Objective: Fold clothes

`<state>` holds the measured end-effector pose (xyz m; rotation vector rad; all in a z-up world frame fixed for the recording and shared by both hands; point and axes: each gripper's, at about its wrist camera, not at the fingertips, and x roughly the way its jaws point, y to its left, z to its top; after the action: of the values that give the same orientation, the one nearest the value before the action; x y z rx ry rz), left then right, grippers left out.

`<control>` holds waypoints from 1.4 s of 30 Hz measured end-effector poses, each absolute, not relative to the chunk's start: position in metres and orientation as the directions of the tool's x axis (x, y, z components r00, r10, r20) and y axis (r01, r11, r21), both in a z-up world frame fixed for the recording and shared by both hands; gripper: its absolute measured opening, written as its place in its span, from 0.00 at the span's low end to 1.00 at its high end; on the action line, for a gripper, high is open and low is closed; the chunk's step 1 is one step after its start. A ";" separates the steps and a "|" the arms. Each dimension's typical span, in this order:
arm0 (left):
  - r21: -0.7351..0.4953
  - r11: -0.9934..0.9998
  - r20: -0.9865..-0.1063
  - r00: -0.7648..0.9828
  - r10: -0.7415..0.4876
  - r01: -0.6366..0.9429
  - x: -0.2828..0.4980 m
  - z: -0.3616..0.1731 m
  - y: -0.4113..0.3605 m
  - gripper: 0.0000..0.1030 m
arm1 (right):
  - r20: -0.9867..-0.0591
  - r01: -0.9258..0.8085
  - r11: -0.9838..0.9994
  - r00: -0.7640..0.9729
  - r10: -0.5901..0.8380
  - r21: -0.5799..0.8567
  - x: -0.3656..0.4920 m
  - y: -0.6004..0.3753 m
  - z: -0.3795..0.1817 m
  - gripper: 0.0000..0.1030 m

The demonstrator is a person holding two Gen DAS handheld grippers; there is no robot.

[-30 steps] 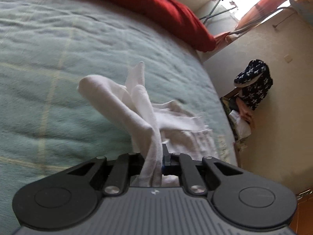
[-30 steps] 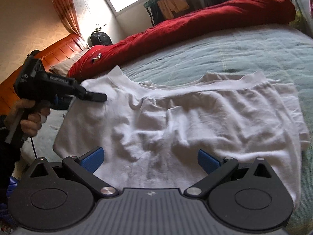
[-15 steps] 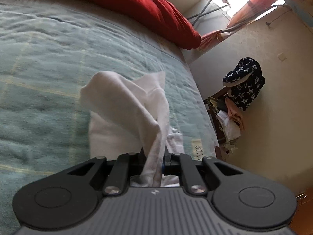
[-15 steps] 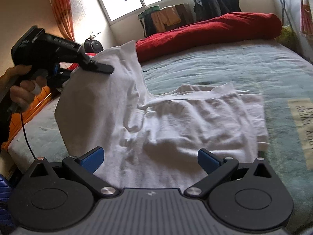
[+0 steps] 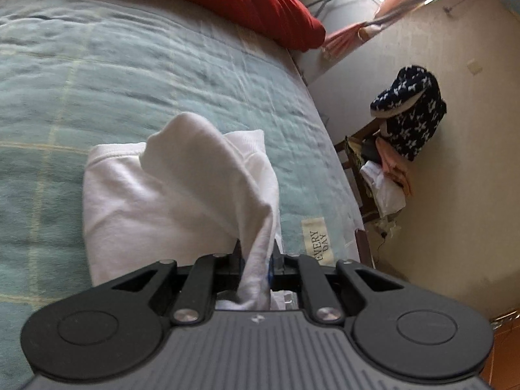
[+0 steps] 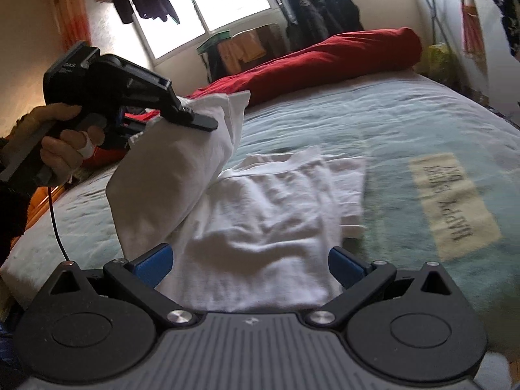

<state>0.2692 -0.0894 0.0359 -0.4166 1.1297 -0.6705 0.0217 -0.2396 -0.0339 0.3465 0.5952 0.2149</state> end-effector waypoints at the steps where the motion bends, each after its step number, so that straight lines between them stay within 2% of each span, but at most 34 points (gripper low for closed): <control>1: -0.611 0.740 -0.693 0.261 -0.672 0.281 0.269 0.035 -0.095 0.10 | -0.507 -0.090 0.920 0.812 0.289 0.381 0.020 -0.243 -0.034 1.00; 19: -0.470 0.842 -0.829 0.195 -0.524 0.267 0.271 -0.013 -0.175 0.12 | -0.494 -0.021 0.911 0.835 0.243 0.411 0.006 -0.280 -0.041 1.00; 22: -0.470 0.845 -0.833 0.188 -0.520 0.254 0.273 -0.016 -0.178 0.17 | -0.494 -0.018 0.911 0.835 0.241 0.413 0.005 -0.282 -0.042 1.00; 27: -0.493 0.835 -0.824 0.179 -0.538 0.243 0.275 -0.013 -0.181 0.36 | -0.494 -0.012 0.909 0.836 0.237 0.416 0.002 -0.285 -0.043 1.00; 32: -0.524 0.807 -0.798 0.175 -0.577 0.271 0.273 0.000 -0.184 0.47 | -0.496 -0.014 0.910 0.835 0.238 0.414 0.000 -0.285 -0.044 1.00; 38: -0.559 0.763 -0.751 0.191 -0.632 0.324 0.267 0.023 -0.187 0.54 | -0.503 -0.008 0.911 0.831 0.236 0.413 0.001 -0.285 -0.045 1.00; 42: -0.537 0.764 -0.751 0.210 -0.626 0.357 0.263 0.029 -0.183 0.59 | -0.495 -0.038 0.911 0.830 0.258 0.411 0.004 -0.280 -0.043 1.00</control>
<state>0.2629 -0.1826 0.0287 -0.2699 1.1740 -0.6943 0.0044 -0.2801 -0.0430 0.4002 0.5741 0.1619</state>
